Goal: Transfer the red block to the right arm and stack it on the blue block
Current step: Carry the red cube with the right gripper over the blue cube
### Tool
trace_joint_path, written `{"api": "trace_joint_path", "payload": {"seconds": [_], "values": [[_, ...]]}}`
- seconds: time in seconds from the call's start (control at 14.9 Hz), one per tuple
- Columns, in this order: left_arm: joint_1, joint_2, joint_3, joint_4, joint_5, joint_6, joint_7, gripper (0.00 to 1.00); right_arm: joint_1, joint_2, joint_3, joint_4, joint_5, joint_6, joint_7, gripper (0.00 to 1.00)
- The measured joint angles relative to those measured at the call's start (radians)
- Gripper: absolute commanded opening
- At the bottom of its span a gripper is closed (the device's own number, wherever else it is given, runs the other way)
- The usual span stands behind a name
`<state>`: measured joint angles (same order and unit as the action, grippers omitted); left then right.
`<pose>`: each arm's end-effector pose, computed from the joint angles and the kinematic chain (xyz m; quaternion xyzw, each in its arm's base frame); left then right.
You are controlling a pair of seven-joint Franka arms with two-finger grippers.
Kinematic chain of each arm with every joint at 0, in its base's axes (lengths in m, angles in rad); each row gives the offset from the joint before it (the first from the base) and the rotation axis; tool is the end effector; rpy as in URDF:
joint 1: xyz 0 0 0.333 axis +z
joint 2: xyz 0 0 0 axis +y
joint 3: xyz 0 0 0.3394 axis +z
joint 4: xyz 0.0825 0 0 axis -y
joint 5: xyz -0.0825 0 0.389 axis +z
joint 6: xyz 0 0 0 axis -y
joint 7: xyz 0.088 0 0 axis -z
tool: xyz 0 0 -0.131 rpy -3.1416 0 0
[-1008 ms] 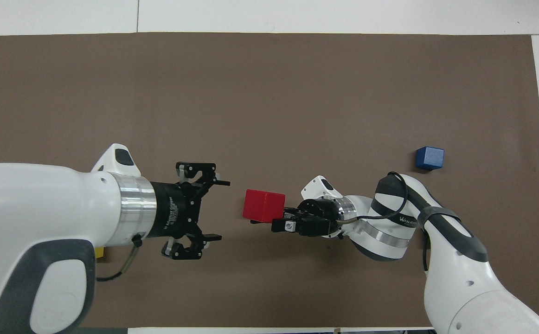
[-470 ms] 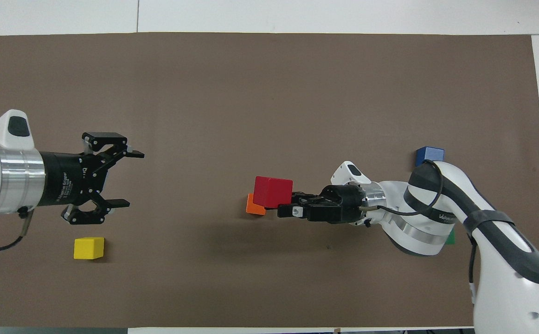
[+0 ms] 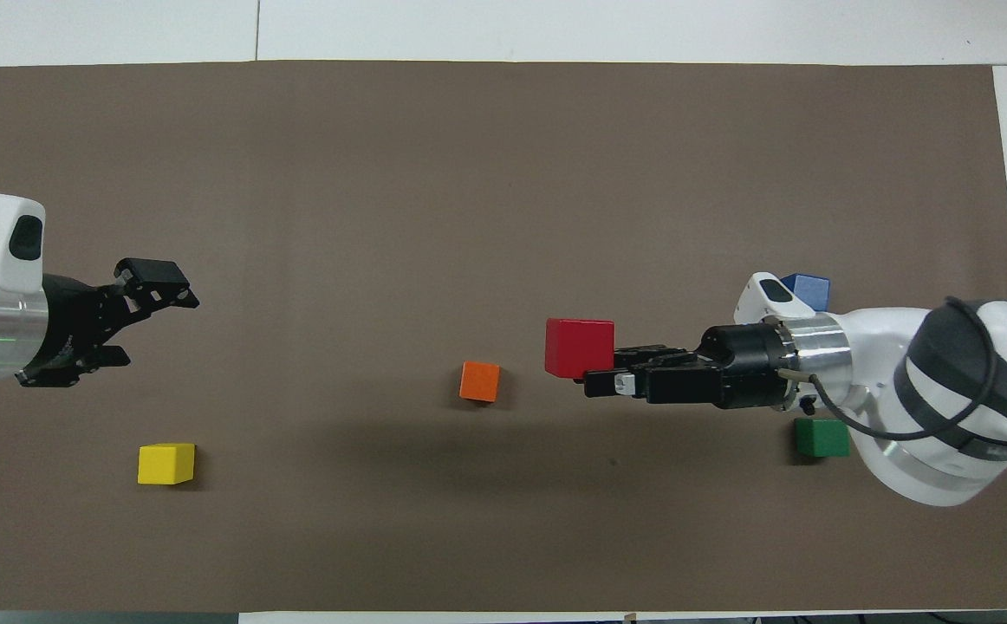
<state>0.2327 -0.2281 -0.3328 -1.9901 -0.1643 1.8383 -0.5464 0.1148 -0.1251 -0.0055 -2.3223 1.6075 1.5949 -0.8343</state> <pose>0.4968 -0.0797 0.5589 0.9687 0.2423 0.0175 0.0510 0.4627 0.1802 0.4693 -0.6947 -0.0963 -0.0494 0.7111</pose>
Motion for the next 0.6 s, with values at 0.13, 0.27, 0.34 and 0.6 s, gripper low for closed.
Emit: {"api": "trace_joint_path", "payload": {"seconds": [0.13,0.27,0.34,0.6], "values": [[0.0,0.035,0.0,0.082,0.073,-0.074,0.135,1.0,-0.061,-0.05,-0.004,0.049,-0.208,0.001,0.11,0.0],[-0.001,0.061,-0.001,0.132,0.127,-0.113,0.259,1.0,-0.121,-0.086,-0.006,0.137,-0.449,0.002,0.227,0.0],[-0.002,0.073,-0.002,0.145,0.151,-0.123,0.292,1.0,-0.139,-0.098,-0.007,0.18,-0.543,0.001,0.271,0.0],[-0.017,0.222,-0.007,0.348,0.234,-0.272,0.355,1.0,-0.171,-0.104,-0.007,0.272,-0.807,0.005,0.376,0.0]]}}
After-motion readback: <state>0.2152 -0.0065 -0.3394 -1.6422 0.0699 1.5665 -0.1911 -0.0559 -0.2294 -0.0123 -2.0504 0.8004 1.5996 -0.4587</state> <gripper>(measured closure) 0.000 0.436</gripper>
